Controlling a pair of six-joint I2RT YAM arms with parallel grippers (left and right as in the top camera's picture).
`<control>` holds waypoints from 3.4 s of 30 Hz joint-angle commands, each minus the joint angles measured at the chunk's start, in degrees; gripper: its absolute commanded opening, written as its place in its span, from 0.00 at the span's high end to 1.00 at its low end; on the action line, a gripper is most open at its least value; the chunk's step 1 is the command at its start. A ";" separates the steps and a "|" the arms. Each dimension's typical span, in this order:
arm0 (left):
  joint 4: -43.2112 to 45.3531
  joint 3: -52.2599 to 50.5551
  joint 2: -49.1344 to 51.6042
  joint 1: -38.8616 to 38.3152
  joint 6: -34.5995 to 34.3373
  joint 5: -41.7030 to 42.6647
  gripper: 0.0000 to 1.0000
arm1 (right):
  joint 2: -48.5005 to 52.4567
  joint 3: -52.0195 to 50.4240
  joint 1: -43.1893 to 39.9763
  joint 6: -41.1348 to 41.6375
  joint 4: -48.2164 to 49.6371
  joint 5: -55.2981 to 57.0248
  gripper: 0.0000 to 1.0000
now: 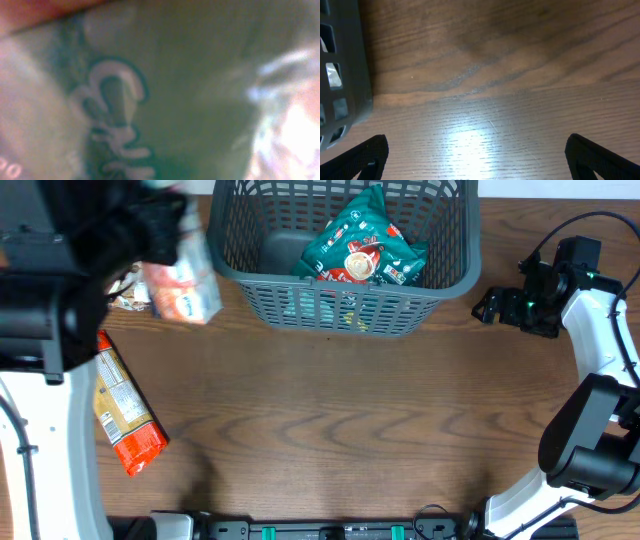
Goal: Pack container
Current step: 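Carry the Kleenex pack with left gripper and drop into basket, then move left gripper to the brown Panatree bag and grasp it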
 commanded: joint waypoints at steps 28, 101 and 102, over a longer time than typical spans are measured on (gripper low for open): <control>8.68 3.52 37.51 -18.21 42.56 3.21 0.43 | -0.26 -0.11 0.31 -2.10 -0.74 -0.28 0.01; 3.78 3.52 59.36 20.79 11.82 -6.14 0.34 | -0.28 -0.11 0.39 -0.66 -3.69 -0.04 0.01; 3.43 3.52 59.12 20.72 11.82 -6.10 0.41 | -0.28 -0.11 0.42 -0.66 -3.65 0.15 0.01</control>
